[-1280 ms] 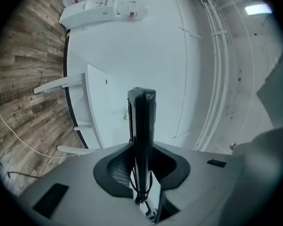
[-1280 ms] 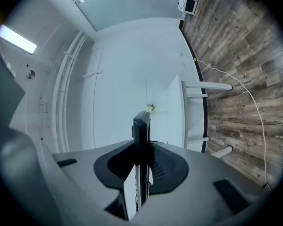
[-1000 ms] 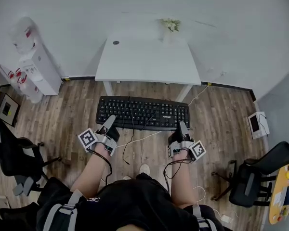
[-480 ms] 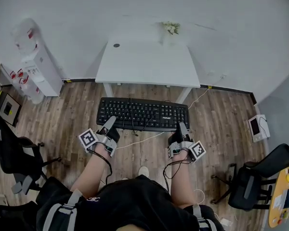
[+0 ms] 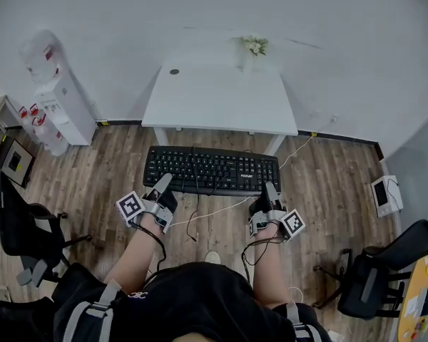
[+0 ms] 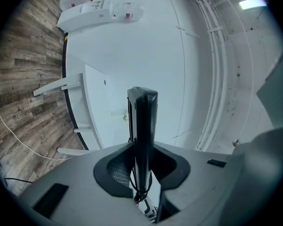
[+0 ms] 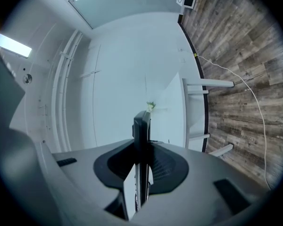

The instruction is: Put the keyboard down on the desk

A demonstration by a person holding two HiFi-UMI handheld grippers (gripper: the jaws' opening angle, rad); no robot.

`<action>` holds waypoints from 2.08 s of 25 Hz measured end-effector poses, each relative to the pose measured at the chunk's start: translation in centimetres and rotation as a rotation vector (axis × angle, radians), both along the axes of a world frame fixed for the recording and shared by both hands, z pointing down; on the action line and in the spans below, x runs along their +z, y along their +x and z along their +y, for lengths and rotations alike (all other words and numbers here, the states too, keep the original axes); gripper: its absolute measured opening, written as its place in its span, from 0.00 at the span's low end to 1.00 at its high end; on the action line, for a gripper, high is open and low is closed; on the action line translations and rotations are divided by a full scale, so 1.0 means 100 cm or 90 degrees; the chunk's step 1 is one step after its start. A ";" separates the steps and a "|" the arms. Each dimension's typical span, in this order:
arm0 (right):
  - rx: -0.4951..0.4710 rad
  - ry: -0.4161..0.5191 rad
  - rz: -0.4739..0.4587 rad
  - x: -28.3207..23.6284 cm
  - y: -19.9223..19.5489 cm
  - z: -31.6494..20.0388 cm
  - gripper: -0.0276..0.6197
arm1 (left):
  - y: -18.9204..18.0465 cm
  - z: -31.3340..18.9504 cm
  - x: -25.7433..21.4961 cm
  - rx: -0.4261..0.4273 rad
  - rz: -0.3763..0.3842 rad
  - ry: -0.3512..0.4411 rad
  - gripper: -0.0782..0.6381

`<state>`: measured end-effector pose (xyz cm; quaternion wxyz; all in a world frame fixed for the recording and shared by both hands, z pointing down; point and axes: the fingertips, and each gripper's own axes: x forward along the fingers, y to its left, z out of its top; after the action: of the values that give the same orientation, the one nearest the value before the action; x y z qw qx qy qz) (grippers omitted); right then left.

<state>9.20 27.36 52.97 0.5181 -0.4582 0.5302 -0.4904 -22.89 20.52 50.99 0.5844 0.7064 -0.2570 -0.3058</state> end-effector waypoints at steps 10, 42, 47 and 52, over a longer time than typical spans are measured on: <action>-0.024 0.012 -0.006 0.001 0.035 -0.034 0.15 | 0.032 -0.024 -0.002 -0.016 -0.012 0.011 0.22; -0.061 0.025 0.020 0.007 0.084 -0.149 0.15 | 0.080 -0.124 0.012 -0.040 0.006 0.030 0.23; -0.048 0.025 0.015 0.006 0.100 -0.191 0.15 | 0.097 -0.169 0.010 -0.027 0.008 0.029 0.23; -0.052 0.017 0.027 -0.001 0.105 -0.246 0.15 | 0.103 -0.229 0.004 -0.028 0.008 0.019 0.23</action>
<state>19.74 2.73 52.90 0.4923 -0.4393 0.5660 -0.4943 -12.59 -2.33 51.44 0.5682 0.7074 -0.2643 -0.3270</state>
